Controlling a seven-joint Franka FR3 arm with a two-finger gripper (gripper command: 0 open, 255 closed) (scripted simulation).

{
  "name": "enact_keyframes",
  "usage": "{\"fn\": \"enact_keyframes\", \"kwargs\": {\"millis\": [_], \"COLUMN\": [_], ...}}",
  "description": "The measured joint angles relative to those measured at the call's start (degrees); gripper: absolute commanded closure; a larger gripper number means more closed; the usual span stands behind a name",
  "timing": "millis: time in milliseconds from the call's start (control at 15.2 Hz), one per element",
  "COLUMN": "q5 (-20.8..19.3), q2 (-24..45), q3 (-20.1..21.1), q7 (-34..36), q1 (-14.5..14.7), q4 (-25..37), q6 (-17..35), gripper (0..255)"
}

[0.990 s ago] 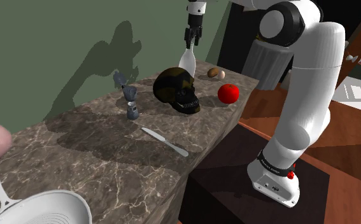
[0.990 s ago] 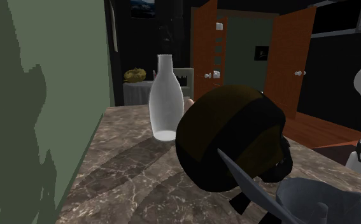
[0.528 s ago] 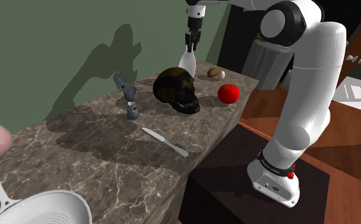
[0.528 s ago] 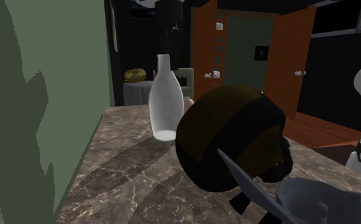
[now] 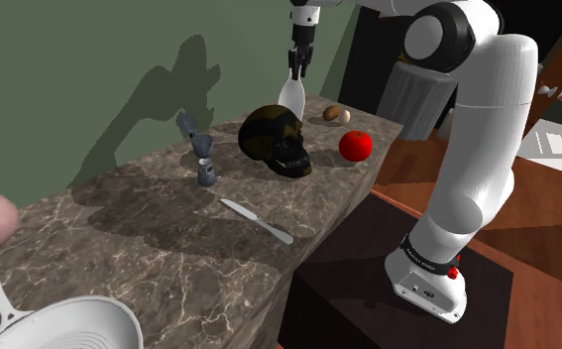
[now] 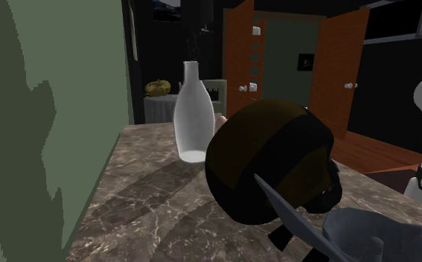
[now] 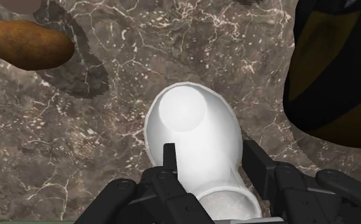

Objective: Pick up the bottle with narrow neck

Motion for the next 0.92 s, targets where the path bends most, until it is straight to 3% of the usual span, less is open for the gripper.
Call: {"fn": "enact_keyframes", "kwargs": {"millis": [924], "q5": [0.5], "q2": [4.3], "q3": [-0.1], "q7": [-0.1], "q1": [-0.9], "q4": [17.1], "q6": [-12.8], "gripper": [255]}}
